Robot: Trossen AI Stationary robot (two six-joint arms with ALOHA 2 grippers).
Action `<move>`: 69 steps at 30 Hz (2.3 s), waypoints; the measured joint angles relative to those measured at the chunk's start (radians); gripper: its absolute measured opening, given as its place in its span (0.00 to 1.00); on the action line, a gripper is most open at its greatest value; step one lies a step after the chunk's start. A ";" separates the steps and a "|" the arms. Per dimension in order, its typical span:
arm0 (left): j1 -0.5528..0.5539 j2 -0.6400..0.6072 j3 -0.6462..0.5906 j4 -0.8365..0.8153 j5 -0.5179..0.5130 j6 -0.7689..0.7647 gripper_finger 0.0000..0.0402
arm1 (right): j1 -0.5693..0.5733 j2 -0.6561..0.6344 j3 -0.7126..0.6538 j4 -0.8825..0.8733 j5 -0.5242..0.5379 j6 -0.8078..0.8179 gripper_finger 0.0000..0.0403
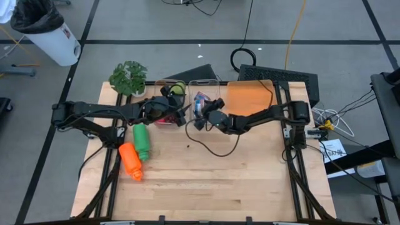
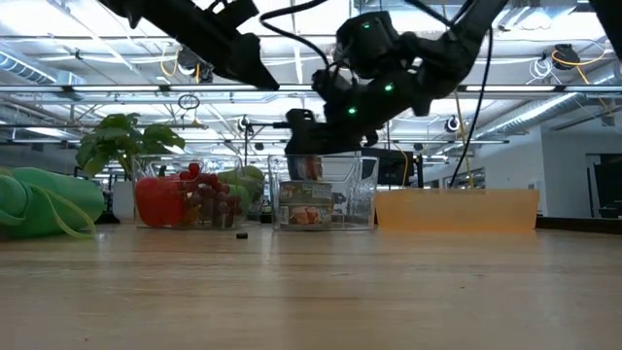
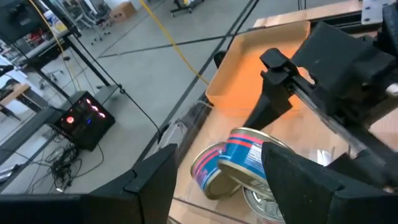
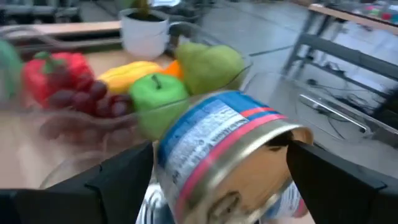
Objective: Pick & Place Food Item
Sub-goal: Put the blue pink tuna can into the right transparent bin, then put the green water bottle into the orange bin
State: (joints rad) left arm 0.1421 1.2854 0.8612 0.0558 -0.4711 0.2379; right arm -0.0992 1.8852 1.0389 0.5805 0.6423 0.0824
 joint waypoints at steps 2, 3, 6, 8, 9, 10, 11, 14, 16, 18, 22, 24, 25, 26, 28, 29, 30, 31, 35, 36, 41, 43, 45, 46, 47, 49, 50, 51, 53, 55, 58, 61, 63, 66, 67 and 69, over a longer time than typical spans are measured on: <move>0.000 0.000 0.000 -0.010 0.000 -0.002 0.61 | 0.000 0.024 0.032 0.000 0.030 0.013 0.88; 0.000 0.000 0.000 -0.011 0.000 -0.005 0.61 | 0.001 0.029 0.041 -0.003 0.038 0.020 0.87; 0.000 0.000 0.000 -0.018 0.000 -0.004 0.61 | 0.001 0.035 0.062 -0.027 0.040 0.021 0.86; 0.001 0.000 0.000 -0.038 0.000 -0.005 0.61 | 0.001 0.033 0.064 -0.054 0.042 0.022 0.85; 0.001 0.000 0.000 -0.047 0.000 -0.006 0.61 | 0.003 0.031 0.065 -0.068 0.043 0.025 0.84; 0.003 0.000 0.000 -0.055 0.000 -0.006 0.61 | 0.005 0.020 0.065 -0.097 0.042 0.034 0.83; 0.004 0.000 0.000 -0.059 0.000 -0.008 0.61 | 0.008 0.006 0.065 -0.132 0.041 0.043 0.83; 0.004 0.000 0.000 -0.077 0.000 -0.013 0.61 | 0.010 -0.001 0.065 -0.174 0.043 0.092 0.81; 0.004 0.000 0.000 -0.084 0.000 -0.014 0.61 | 0.010 -0.020 0.064 -0.216 0.037 0.105 0.79; 0.004 0.000 0.000 -0.084 -0.001 -0.020 0.61 | 0.013 -0.036 0.062 -0.237 0.029 0.102 0.76; 0.005 0.000 0.000 -0.084 -0.004 -0.033 0.61 | 0.028 -0.086 0.060 -0.306 0.007 0.025 0.67; 0.005 0.000 0.000 -0.086 -0.004 -0.040 0.61 | 0.035 -0.114 0.064 -0.319 0.008 -0.050 0.61; 0.005 0.000 0.000 -0.085 -0.004 -0.042 0.61 | 0.037 -0.129 0.064 -0.336 0.005 -0.096 0.57; 0.005 0.000 0.000 -0.086 -0.004 -0.046 0.61 | 0.038 -0.143 0.063 -0.355 0.004 -0.145 0.54; 0.005 0.000 0.000 -0.087 -0.004 -0.058 0.61 | 0.036 -0.156 0.061 -0.362 -0.040 -0.235 0.46; 0.005 0.000 0.000 -0.087 -0.005 -0.065 0.61 | 0.033 -0.160 0.063 -0.361 -0.055 -0.274 0.42; 0.005 0.000 0.000 -0.087 -0.005 -0.068 0.61 | 0.027 -0.163 0.063 -0.365 -0.073 -0.296 0.38; 0.005 0.000 0.000 -0.088 -0.005 -0.074 0.61 | 0.024 -0.163 0.063 -0.368 -0.078 -0.304 0.35; 0.005 0.000 0.000 -0.092 -0.004 -0.094 0.61 | 0.004 -0.162 0.063 -0.415 -0.165 -0.308 0.20; 0.005 0.000 0.000 -0.092 -0.004 -0.096 0.61 | 0.000 -0.162 0.063 -0.425 -0.178 -0.309 0.16; 0.005 -0.004 0.000 -0.103 0.010 -0.124 0.61 | 0.002 -0.176 0.062 -0.444 -0.198 -0.313 0.04; 0.005 -0.026 0.000 -0.134 0.062 -0.146 0.61 | 0.011 -0.208 0.061 -0.458 -0.200 -0.316 0.01; 0.005 -0.058 0.000 -0.163 0.136 -0.169 0.61 | 0.021 -0.246 0.063 -0.478 -0.199 -0.325 0.00; 0.005 -0.080 0.000 -0.192 0.172 -0.182 0.61 | 0.024 -0.266 0.063 -0.503 -0.199 -0.333 0.01; 0.005 -0.104 0.000 -0.222 0.201 -0.190 0.61 | 0.027 -0.282 0.062 -0.518 -0.199 -0.336 0.01; 0.001 -0.150 0.000 -0.253 0.235 -0.196 0.61 | 0.029 -0.319 0.062 -0.552 -0.201 -0.329 0.02; -0.004 -0.177 -0.004 -0.266 0.238 -0.204 0.61 | 0.029 -0.340 0.062 -0.582 -0.201 -0.316 0.02; -0.012 -0.207 -0.019 -0.267 0.239 -0.216 0.61 | 0.029 -0.357 0.062 -0.603 -0.200 -0.302 0.02; -0.031 -0.276 -0.059 -0.254 0.242 -0.248 0.61 | 0.028 -0.397 0.056 -0.644 -0.201 -0.287 0.01; -0.056 -0.356 -0.114 -0.226 0.243 -0.298 0.61 | 0.035 -0.439 0.033 -0.675 -0.201 -0.281 0.01; -0.102 -0.456 -0.201 -0.199 0.259 -0.428 0.61 | 0.050 -0.518 -0.029 -0.673 -0.202 -0.280 0.00; -0.142 -0.522 -0.281 -0.200 0.290 -0.610 0.61 | 0.069 -0.602 -0.090 -0.666 -0.202 -0.280 0.00; -0.159 -0.546 -0.322 -0.227 0.333 -0.661 0.61 | 0.085 -0.655 -0.129 -0.669 -0.202 -0.270 0.00; -0.161 -0.547 -0.332 -0.336 0.465 -0.776 0.61 | 0.107 -0.718 -0.180 -0.660 -0.202 -0.229 0.00; -0.161 -0.546 -0.322 -0.396 0.522 -0.831 0.61 | 0.116 -0.733 -0.193 -0.660 -0.202 -0.212 0.00; -0.177 -0.530 -0.290 -0.528 0.618 -0.934 0.61 | 0.129 -0.760 -0.224 -0.655 -0.203 -0.187 0.00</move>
State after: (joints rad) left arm -0.0352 0.7559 0.5711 -0.4718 0.1466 -0.6966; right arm 0.0300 1.1254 0.8149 -0.0750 0.4397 -0.1045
